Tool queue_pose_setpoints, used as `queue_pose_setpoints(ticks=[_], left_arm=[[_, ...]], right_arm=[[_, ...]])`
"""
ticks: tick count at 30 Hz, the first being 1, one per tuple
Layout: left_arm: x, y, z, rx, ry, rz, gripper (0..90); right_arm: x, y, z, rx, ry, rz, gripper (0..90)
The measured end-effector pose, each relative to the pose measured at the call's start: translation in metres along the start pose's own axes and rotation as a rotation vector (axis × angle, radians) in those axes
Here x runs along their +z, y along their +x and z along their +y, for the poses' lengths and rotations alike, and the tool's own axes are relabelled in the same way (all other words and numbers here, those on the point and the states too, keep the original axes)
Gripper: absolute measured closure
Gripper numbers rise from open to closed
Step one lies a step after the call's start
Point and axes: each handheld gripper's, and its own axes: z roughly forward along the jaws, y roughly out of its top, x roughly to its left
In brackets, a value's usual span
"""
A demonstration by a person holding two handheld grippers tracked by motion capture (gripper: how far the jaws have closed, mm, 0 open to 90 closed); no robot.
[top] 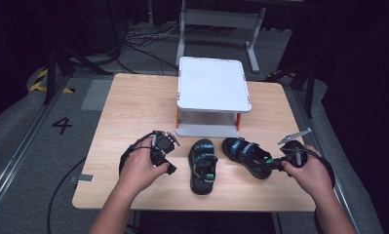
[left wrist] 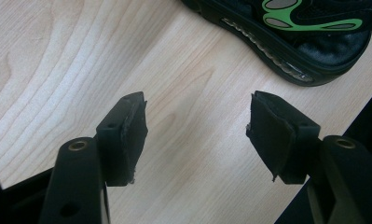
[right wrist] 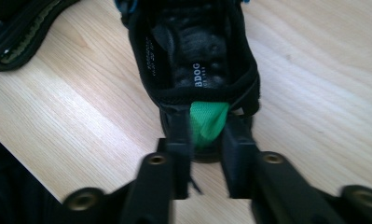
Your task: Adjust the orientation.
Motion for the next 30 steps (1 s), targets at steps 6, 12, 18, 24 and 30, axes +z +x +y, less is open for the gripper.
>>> queue_pose_setpoints(ticks=[6, 12, 18, 24, 30], left_arm=[[-0.002, 0.002, -0.006, -0.009, -0.004, 0.002, 36.8], [-0.007, 0.005, -0.021, -0.053, -0.008, 0.013, 36.8], [-0.009, 0.008, -0.034, -0.087, -0.005, 0.019, 36.7], [-0.009, 0.008, -0.041, -0.108, -0.001, 0.012, 36.5], [-0.008, 0.009, -0.043, -0.111, 0.000, 0.015, 37.4]], right_arm=[[-0.023, 0.007, 0.007, -0.049, -0.075, -0.023, 55.7], [-0.022, 0.005, 0.028, -0.181, -0.106, -0.120, 47.6], [-0.004, 0.011, 0.057, -0.331, -0.023, -0.121, 50.8], [0.029, 0.010, 0.071, -0.420, 0.045, -0.133, 57.6], [0.026, 0.020, 0.072, -0.438, 0.005, -0.193, 80.0]])
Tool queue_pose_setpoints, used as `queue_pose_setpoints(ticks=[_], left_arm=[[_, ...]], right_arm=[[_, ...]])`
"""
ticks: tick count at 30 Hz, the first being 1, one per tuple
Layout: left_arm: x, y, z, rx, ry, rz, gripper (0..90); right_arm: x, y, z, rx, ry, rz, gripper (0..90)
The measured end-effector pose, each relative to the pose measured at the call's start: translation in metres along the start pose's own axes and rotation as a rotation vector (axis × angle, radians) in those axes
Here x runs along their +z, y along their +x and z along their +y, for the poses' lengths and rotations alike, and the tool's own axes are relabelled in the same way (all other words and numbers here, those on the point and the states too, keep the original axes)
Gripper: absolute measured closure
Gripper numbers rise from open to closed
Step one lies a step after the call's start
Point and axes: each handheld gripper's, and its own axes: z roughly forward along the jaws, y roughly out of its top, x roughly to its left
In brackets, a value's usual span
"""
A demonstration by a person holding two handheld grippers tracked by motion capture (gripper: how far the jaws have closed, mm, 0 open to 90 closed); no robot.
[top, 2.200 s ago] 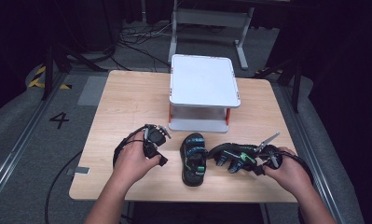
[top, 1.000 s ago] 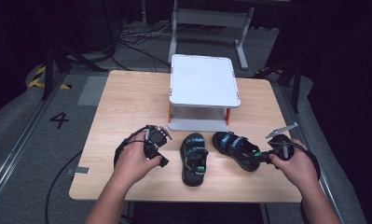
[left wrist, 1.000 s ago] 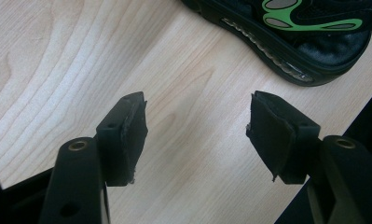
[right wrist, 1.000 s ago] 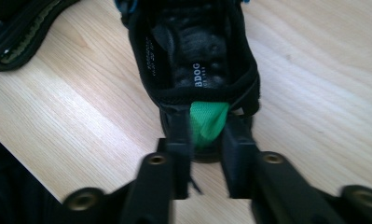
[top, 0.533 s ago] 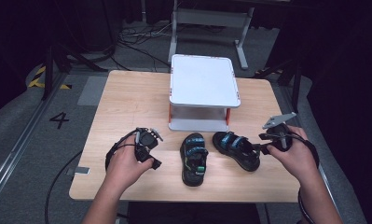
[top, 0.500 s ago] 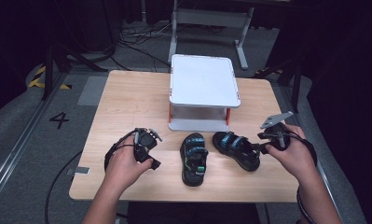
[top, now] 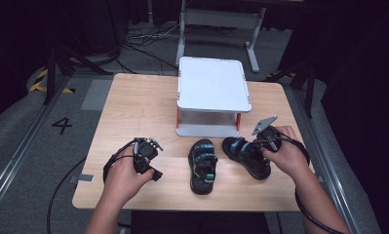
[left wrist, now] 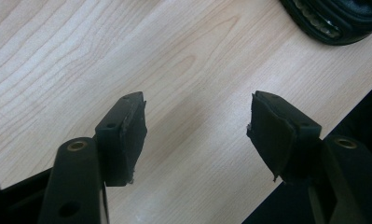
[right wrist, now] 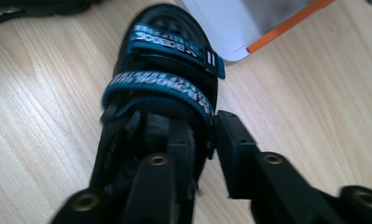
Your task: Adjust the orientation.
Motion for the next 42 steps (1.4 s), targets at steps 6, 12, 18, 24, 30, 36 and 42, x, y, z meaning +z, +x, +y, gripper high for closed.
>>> queue_pose_setpoints(ticks=[6, 12, 18, 24, 30, 36, 42], left_arm=[[0.002, -0.002, 0.005, 0.015, -0.002, -0.009, 37.3], [0.004, -0.005, 0.010, 0.035, 0.005, -0.009, 37.4], [0.004, -0.005, 0.014, 0.051, 0.002, -0.012, 37.4], [0.004, -0.006, 0.015, 0.048, 0.003, -0.016, 36.9], [0.004, -0.005, 0.014, 0.049, -0.001, -0.017, 36.8], [0.005, -0.005, 0.014, 0.048, 0.001, -0.016, 37.1], [0.004, -0.006, 0.015, 0.056, -0.004, -0.020, 37.1]], right_arm=[[-0.011, 0.013, 0.006, 0.117, -0.049, 0.041, 82.9], [-0.028, 0.033, 0.018, 0.160, -0.145, 0.010, 90.0], [-0.025, 0.030, 0.011, 0.104, -0.101, 0.024, 71.1], [-0.007, 0.027, 0.012, 0.026, -0.008, 0.024, 48.1], [0.009, 0.029, 0.014, -0.024, 0.008, 0.027, 73.2], [-0.001, 0.040, 0.025, -0.015, -0.072, 0.073, 74.2], [0.010, 0.065, 0.046, -0.103, -0.116, 0.141, 74.5]])
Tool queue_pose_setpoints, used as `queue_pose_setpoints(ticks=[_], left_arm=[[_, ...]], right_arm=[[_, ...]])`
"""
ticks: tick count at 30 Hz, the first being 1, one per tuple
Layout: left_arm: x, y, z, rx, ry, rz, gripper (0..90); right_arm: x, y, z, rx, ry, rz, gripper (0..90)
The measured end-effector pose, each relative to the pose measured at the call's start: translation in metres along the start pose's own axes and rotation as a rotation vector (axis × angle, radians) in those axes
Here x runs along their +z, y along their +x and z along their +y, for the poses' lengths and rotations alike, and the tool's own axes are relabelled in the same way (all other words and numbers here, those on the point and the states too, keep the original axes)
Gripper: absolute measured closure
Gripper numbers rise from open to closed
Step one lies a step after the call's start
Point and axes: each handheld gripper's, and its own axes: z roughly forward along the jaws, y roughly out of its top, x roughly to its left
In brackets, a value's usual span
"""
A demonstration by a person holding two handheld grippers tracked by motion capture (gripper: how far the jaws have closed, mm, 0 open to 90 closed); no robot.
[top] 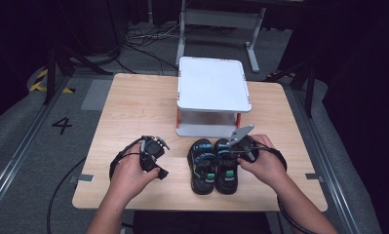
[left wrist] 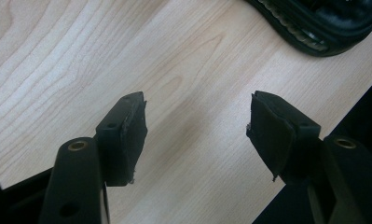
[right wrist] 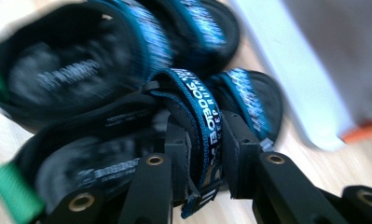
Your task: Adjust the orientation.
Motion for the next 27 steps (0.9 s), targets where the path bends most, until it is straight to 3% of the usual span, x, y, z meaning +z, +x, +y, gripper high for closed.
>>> queue_pose_setpoints(ticks=[4, 7, 12, 15, 17, 19, 27], left_arm=[[0.000, 0.001, 0.000, -0.005, 0.001, -0.002, 37.1], [0.000, 0.002, 0.001, -0.004, -0.002, -0.001, 37.1], [0.001, 0.002, 0.004, 0.003, -0.002, -0.005, 37.0], [0.000, 0.003, 0.009, 0.010, -0.004, -0.006, 36.8], [0.001, 0.003, 0.011, 0.014, -0.011, -0.009, 36.6], [0.002, 0.003, 0.013, 0.020, -0.006, -0.014, 36.3], [0.002, 0.004, 0.016, 0.027, 0.018, -0.016, 33.4]], right_arm=[[0.003, -0.002, -0.005, -0.010, 0.003, 0.017, 74.1], [0.002, -0.005, -0.007, 0.014, 0.005, 0.079, 73.2], [0.008, -0.009, -0.010, 0.037, -0.037, 0.025, 73.0], [0.009, -0.010, -0.012, 0.058, -0.051, 0.027, 71.2], [0.007, -0.010, -0.014, 0.087, -0.073, 0.042, 64.3], [0.000, -0.008, -0.016, 0.117, -0.096, 0.046, 54.3], [-0.040, 0.006, -0.012, 0.189, -0.143, 0.050, 40.8]])
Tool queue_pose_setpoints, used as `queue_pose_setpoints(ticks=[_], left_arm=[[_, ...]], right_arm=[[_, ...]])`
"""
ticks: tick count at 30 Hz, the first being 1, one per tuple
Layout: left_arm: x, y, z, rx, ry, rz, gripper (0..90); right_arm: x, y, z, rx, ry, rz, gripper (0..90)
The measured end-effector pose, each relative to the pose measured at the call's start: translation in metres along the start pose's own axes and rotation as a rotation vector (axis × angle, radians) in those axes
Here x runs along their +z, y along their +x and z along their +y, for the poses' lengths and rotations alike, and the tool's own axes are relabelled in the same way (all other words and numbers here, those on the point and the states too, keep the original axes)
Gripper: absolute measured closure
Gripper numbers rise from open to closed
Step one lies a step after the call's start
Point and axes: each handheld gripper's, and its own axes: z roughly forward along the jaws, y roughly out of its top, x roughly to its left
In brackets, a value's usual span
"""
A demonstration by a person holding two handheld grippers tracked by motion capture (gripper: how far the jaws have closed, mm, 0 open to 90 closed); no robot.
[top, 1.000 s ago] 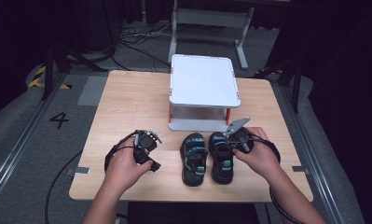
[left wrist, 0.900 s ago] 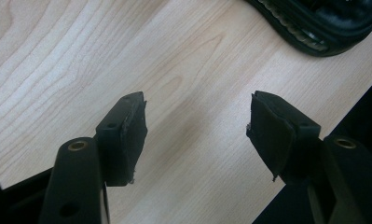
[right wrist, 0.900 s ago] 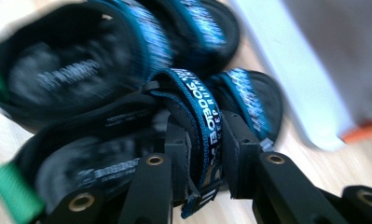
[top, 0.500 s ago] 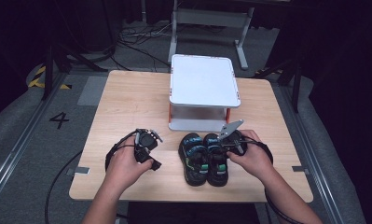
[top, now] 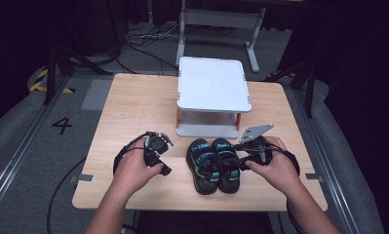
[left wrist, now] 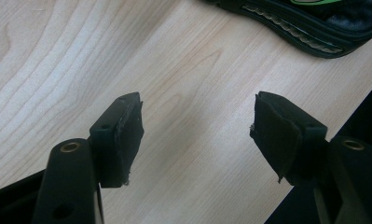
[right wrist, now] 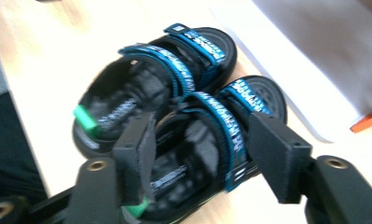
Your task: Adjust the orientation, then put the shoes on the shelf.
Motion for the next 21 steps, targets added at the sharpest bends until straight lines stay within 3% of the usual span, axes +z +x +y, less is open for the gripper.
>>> queue_pose_setpoints(ticks=[3, 5, 7, 9, 10, 15, 21], left_arm=[[0.000, -0.001, 0.000, 0.001, 0.002, 0.000, 33.1], [-0.001, -0.001, 0.000, -0.002, 0.007, 0.002, 33.1], [-0.001, -0.001, -0.002, 0.000, 0.005, 0.003, 33.0], [-0.001, -0.001, -0.003, -0.009, 0.008, 0.003, 33.0], [-0.001, -0.001, -0.004, -0.010, 0.003, 0.007, 33.0], [-0.001, -0.001, -0.009, -0.019, 0.005, 0.013, 33.1], [-0.002, -0.002, -0.013, -0.025, 0.014, 0.013, 33.4]], right_arm=[[-0.006, 0.005, 0.001, 0.016, -0.003, 0.002, 29.3], [-0.007, 0.008, 0.002, -0.022, 0.015, -0.020, 21.6], [-0.002, 0.013, 0.002, 0.058, -0.013, -0.051, 25.5], [0.001, 0.016, 0.003, 0.054, 0.010, -0.026, 38.5], [0.003, 0.018, 0.002, 0.058, 0.026, -0.009, 40.0], [0.013, 0.028, 0.004, 0.189, -0.003, 0.025, 41.9], [0.023, 0.033, 0.004, 0.247, 0.066, -0.017, 40.9]])
